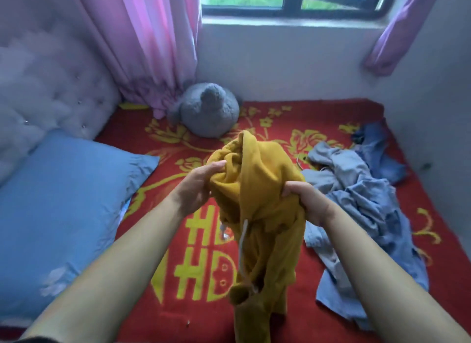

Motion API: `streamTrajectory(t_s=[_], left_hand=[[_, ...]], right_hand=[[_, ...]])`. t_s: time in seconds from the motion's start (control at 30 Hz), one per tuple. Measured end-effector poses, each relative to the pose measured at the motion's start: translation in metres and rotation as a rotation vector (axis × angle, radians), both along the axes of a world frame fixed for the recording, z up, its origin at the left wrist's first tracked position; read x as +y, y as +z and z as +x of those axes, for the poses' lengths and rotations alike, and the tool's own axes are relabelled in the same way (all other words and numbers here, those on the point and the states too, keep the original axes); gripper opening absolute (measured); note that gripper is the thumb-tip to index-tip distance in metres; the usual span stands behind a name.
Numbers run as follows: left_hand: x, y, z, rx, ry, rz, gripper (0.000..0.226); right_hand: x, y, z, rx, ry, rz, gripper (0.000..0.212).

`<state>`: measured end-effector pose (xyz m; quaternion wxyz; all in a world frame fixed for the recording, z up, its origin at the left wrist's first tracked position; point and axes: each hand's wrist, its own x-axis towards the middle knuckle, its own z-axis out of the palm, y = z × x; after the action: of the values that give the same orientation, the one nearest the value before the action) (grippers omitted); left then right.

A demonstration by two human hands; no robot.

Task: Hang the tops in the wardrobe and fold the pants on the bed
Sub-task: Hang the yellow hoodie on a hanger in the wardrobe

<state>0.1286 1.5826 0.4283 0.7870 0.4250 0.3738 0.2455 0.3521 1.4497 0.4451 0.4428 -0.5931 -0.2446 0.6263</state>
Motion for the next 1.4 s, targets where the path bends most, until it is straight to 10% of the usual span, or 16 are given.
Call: streamTrajectory(t_s=[0.13, 0.43, 0.63, 0.87, 1.13, 1.4], left_hand=[[-0.017, 0.053, 0.005, 0.083, 0.327, 0.262, 0.020], [-0.100, 0.139, -0.016, 0.098, 0.619, 0.663, 0.011], [-0.166, 0.134, -0.094, 0.311, 0.960, 0.648, 0.027], [-0.246, 0.104, -0.212, 0.526, 1.264, 0.430, 0.016], [-0.418, 0.087, -0.346, 0.653, 1.229, 0.306, 0.048], [-0.668, 0.078, -0.469, 0.800, 1.267, 0.223, 0.018]], right_hand=[[-0.003, 0.010, 0.013, -0.463, -0.069, 0.074, 0.025], [-0.004, 0.060, -0.047, -0.528, 0.225, 0.182, 0.122], [-0.014, 0.001, -0.098, -1.091, 0.495, 0.108, 0.054], [-0.075, 0.051, -0.181, -0.536, 0.589, 0.253, 0.022], [-0.193, 0.127, -0.332, -0.843, 0.740, 0.768, 0.027], [-0.374, 0.163, -0.513, -0.285, 0.674, 0.557, 0.029]])
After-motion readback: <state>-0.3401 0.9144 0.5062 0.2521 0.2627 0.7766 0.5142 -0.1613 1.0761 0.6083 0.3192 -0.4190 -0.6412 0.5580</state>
